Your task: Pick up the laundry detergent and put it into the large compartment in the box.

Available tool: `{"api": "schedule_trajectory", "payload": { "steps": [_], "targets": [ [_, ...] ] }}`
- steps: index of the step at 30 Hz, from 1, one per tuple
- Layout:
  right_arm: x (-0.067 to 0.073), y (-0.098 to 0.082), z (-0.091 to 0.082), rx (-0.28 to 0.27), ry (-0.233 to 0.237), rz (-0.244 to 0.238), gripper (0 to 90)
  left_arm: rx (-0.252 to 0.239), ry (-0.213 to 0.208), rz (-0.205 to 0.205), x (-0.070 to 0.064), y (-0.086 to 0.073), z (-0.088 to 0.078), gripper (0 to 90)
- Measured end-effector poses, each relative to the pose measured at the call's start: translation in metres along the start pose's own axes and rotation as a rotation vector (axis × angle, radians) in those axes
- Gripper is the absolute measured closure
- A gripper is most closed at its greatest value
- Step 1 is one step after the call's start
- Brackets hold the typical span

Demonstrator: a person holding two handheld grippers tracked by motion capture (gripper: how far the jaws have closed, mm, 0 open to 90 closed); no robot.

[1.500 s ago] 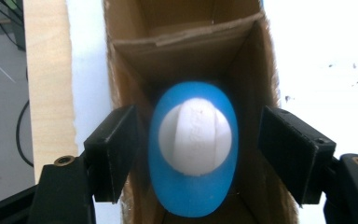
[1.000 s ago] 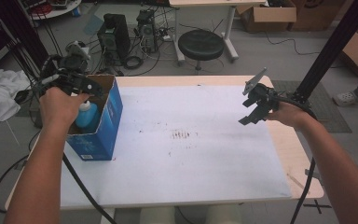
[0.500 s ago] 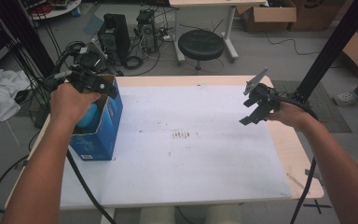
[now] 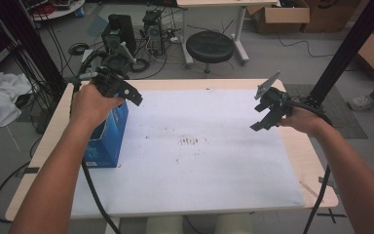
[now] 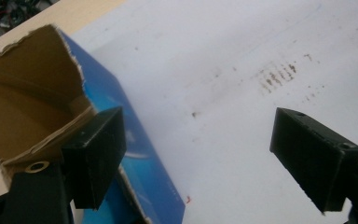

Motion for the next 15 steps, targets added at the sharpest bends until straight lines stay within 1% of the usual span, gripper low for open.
{"api": "schedule_trajectory", "payload": {
  "steps": [3,7,12,15],
  "targets": [
    [0.000,-0.001,0.000,0.002,0.000,0.002,18.0,0.005,-0.008,0.020,-0.006,0.003,0.003,18.7],
    [0.000,-0.001,-0.001,0.005,-0.001,0.007,18.0,0.010,-0.030,0.044,-0.016,0.007,0.008,18.7],
    [0.000,-0.002,0.000,0.008,-0.003,0.010,18.0,0.012,-0.065,0.083,-0.034,0.012,0.016,19.0],
    [0.001,-0.002,0.000,0.011,-0.003,0.013,18.0,0.021,-0.081,0.113,-0.044,0.015,0.023,19.1]
  ]
}}
Point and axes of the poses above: each handheld gripper's, and its own axes: z roughly forward along the jaws, y roughly out of its top, x roughly to its left, the point moved 8 cm from there along z, roughly forward along the jaws, and after that the axes turned 10 degrees about -x, right-handed, at the moved point
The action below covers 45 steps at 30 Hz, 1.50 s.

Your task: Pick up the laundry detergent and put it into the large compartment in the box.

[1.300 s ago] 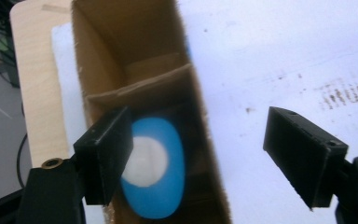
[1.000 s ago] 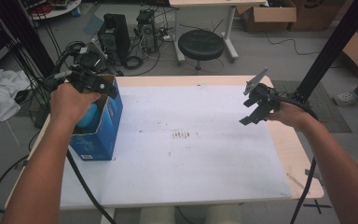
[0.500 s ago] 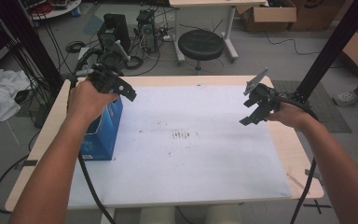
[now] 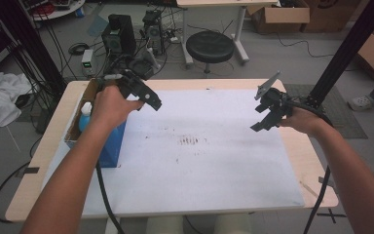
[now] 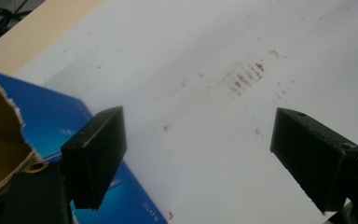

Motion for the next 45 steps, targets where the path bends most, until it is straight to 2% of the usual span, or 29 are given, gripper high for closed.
{"api": "schedule_trajectory", "payload": {
  "steps": [11,18,33,45],
  "targets": [
    [0.001,0.001,0.002,0.008,0.007,0.009,18.0,0.018,-0.064,0.098,-0.026,0.011,0.020,19.4],
    [0.002,0.004,0.005,0.014,0.014,0.007,17.9,0.027,-0.097,0.140,-0.034,0.014,0.029,19.4],
    [-0.001,0.002,0.008,0.020,0.011,0.011,18.0,0.039,-0.136,0.185,-0.049,0.016,0.048,19.6],
    [0.001,0.004,0.010,0.021,0.014,0.012,18.1,0.043,-0.139,0.200,-0.051,0.014,0.051,20.1]
  ]
}}
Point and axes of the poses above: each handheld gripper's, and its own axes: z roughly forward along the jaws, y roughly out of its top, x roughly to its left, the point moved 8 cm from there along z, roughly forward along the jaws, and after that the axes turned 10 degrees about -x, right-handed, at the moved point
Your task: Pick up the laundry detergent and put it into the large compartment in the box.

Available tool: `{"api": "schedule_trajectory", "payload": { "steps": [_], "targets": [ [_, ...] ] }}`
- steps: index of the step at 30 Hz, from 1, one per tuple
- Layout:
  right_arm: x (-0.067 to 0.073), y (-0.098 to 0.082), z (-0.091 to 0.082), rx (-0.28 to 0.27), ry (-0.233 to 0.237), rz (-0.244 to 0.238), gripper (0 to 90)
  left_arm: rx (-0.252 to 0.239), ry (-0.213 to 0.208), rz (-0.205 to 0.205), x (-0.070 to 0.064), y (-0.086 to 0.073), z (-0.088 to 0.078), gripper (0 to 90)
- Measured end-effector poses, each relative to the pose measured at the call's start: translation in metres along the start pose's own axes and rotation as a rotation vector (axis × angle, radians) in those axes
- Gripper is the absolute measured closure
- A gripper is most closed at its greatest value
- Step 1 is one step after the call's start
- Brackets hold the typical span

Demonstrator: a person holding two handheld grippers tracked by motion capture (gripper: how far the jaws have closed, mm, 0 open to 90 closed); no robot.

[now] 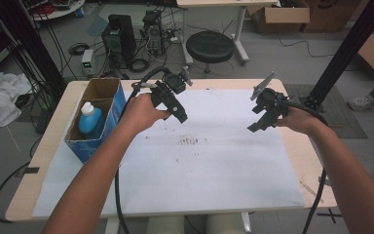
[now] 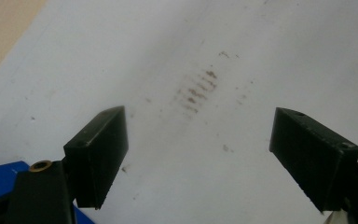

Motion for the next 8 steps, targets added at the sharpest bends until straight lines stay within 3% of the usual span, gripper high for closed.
{"api": "schedule_trajectory", "payload": {
  "steps": [8],
  "targets": [
    [0.0006,-0.0005,0.0004,0.004,0.001,-0.005,18.2,0.004,0.002,0.000,0.0009,-0.0010,0.0008,20.2]
  ]
}}
Point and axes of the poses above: each handheld gripper's, and its own axes: z roughly forward along the jaws, y roughly out of its top, x roughly to its left, the point moved 8 cm from there along z, roughly forward along the jaws, and after that the axes turned 10 degrees about -x, right-handed, at the moved point
